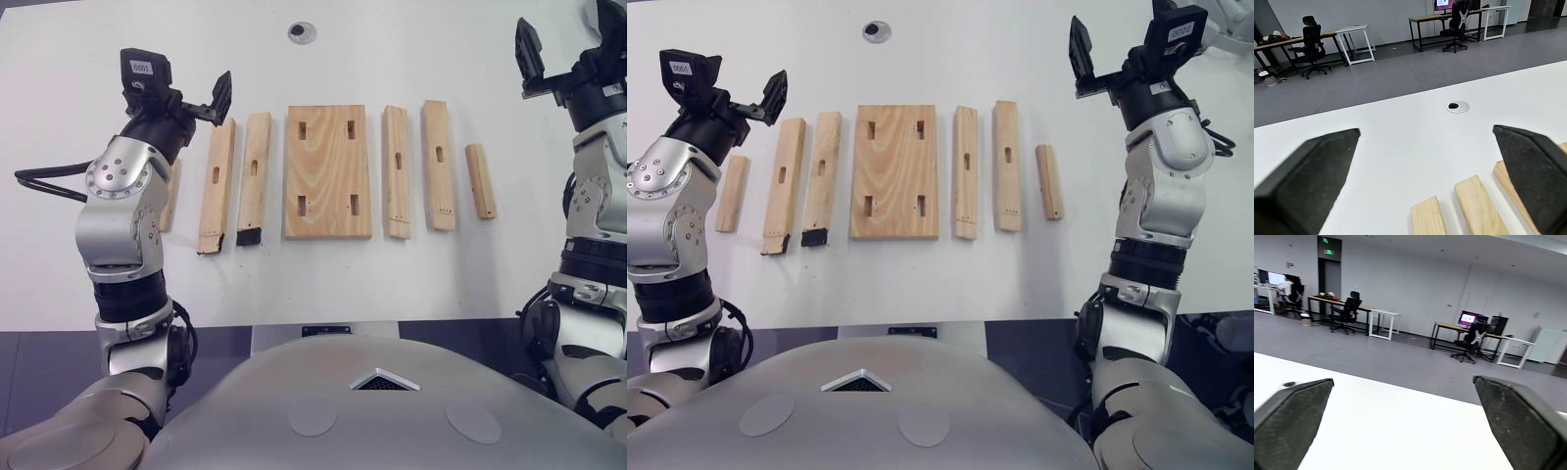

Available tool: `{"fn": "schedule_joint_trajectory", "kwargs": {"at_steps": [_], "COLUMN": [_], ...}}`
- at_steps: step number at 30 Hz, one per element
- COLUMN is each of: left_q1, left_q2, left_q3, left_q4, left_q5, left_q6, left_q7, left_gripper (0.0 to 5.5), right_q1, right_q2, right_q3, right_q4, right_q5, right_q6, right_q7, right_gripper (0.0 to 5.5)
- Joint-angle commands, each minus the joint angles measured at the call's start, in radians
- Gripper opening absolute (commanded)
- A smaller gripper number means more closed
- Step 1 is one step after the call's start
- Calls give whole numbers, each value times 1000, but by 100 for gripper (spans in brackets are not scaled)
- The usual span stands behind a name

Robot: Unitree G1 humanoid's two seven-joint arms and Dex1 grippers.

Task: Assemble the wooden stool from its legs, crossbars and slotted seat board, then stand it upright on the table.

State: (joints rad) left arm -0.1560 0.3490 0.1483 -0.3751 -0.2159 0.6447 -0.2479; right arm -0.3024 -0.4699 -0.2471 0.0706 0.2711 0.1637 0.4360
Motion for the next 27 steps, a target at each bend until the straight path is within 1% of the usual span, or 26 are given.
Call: {"fn": "schedule_joint_trajectory", "kwargs": {"at_steps": [1,4,7,10,12,14,17,19,21,24,27], "left_q1": [-36,-30,33,80,103,136,164,152,106,42,69], "left_q2": [1,-5,-39,-95,-122,-121,-113,-90,-42,75,167], "left_q3": [-35,-37,-58,-73,-72,-78,-98,-94,-64,-14,23], "left_q4": [-15,-97,-256,-401,-449,-466,-480,-477,-457,-358,-163], "left_q5": [31,22,-30,-88,-100,-93,-78,-62,-50,-23,8], "left_q6": [17,156,384,585,679,725,747,721,662,544,391], "left_q7": [21,55,78,94,108,121,133,136,122,68,11], "left_gripper": [503,503,503,503,503,503,503,503,503,503,503], "right_q1": [30,61,112,145,164,179,194,204,218,251,263], "right_q2": [22,25,29,34,37,43,48,53,59,72,80], "right_q3": [40,43,44,44,49,50,50,53,50,39,40], "right_q4": [-72,-149,-219,-239,-244,-252,-256,-253,-251,-256,-251], "right_q5": [-19,-46,-76,-104,-118,-127,-131,-133,-135,-135,-137], "right_q6": [5,29,43,45,40,38,37,31,27,21,14], "right_q7": [-8,-58,-97,-127,-139,-144,-152,-155,-161,-181,-191], "right_gripper": [530,530,530,530,530,530,530,530,530,530,530]}}
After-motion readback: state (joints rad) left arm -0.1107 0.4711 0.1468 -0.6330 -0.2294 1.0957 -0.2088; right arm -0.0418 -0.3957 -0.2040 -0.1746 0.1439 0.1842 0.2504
